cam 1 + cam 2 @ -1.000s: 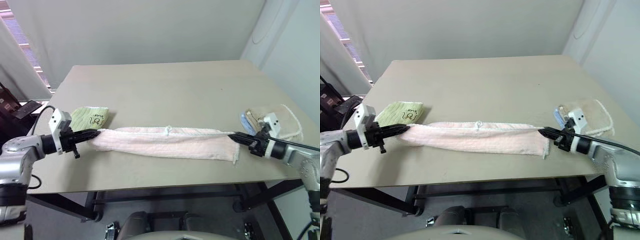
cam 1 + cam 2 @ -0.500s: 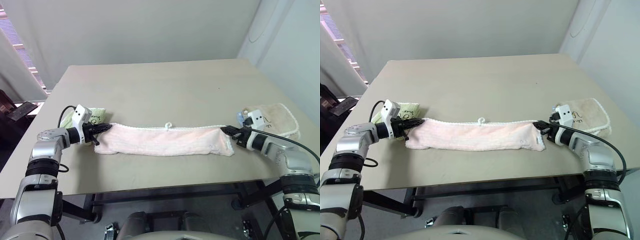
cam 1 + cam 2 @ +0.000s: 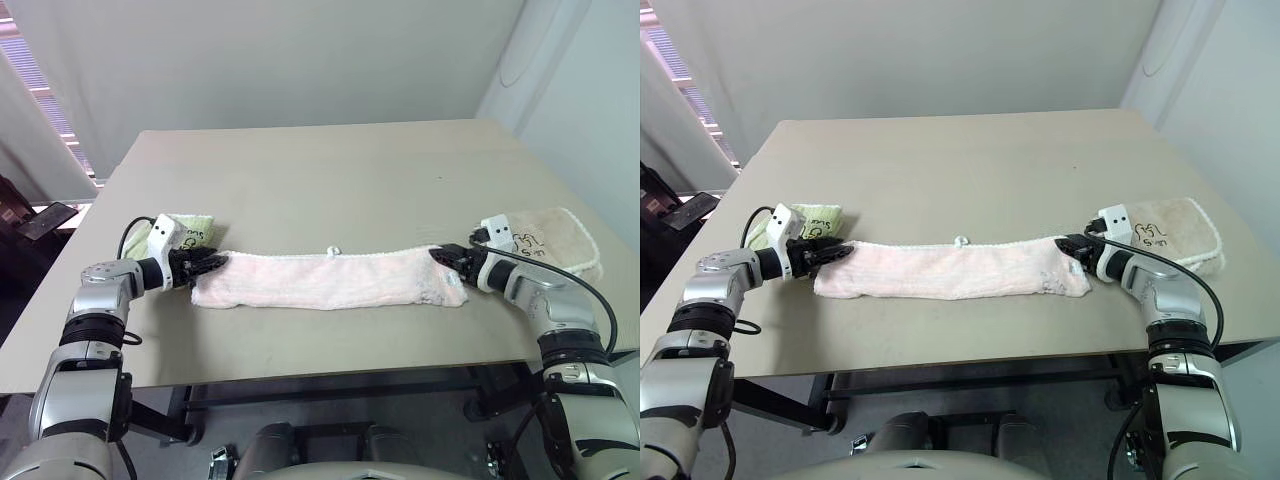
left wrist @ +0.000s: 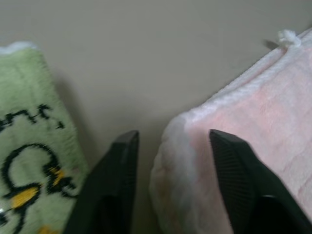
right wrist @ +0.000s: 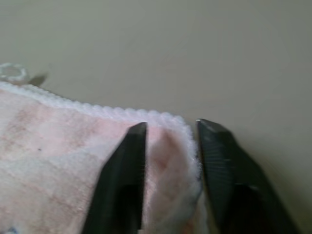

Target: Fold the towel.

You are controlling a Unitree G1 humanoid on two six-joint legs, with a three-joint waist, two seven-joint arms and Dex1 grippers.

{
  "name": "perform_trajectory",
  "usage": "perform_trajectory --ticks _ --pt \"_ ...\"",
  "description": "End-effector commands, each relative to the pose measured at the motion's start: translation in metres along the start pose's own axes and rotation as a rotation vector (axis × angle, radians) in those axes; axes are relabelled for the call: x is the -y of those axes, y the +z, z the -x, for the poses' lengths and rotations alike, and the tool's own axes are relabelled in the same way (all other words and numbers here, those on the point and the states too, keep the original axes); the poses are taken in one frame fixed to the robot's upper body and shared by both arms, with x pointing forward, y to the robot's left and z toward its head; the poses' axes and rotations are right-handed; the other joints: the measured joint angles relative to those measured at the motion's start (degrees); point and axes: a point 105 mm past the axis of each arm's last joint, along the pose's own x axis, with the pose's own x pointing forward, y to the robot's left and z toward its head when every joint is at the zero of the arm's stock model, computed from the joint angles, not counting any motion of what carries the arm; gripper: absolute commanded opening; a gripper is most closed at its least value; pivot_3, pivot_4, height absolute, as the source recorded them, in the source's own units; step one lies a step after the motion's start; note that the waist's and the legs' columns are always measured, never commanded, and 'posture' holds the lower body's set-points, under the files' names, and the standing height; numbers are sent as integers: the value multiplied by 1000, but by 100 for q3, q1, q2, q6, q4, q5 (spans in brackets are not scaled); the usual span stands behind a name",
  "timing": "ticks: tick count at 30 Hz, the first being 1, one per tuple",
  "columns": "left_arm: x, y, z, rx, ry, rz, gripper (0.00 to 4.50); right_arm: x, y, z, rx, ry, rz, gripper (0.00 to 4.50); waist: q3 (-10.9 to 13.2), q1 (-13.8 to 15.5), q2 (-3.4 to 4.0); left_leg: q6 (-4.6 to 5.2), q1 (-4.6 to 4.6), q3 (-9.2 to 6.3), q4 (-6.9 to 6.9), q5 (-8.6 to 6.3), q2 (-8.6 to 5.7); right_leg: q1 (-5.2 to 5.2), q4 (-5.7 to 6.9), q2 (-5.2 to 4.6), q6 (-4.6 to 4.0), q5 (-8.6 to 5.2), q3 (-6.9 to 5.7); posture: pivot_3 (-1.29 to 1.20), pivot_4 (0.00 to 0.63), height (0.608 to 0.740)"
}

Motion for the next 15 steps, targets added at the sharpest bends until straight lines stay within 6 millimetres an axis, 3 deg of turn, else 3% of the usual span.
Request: perform_trajectory --ticks 1,3,4,8,12,15 --pt "-5 27 1 76 16 -43 3831 -3 33 0 99 8 36 3158 0 -1 0 0 0 0 1 0 0 0 1 0 1 1 0 0 0 730" --pt "-4 33 2 86 10 -59 4500 0 44 5 130 -8 12 3940 0 -3 0 0 0 0 2 0 0 -1 5 0 1 1 0 0 0 730" --pt "-3 37 3 98 8 -68 4500 4 52 10 158 -27 -19 4280 0 -3 0 0 0 0 2 0 0 -2 6 0 1 1 0 0 0 730" --pt "9 61 13 193 -38 -139 4500 16 73 38 239 -27 -281 4280 0 7 -1 0 -1 0 2 0 0 -4 8 -1 1 1 0 0 0 730" --pt "39 83 25 260 -133 -203 4500 7 77 75 284 95 -518 4280 -3 22 -4 3 -1 0 -11 -2 0 -3 2 -4 0 0 -1 0 0 730" --pt "62 83 21 255 -197 -222 4500 -9 70 103 312 256 -738 4280 -3 30 -4 7 -1 0 -15 -4 0 -1 -3 -4 -4 -2 -2 0 0 730"
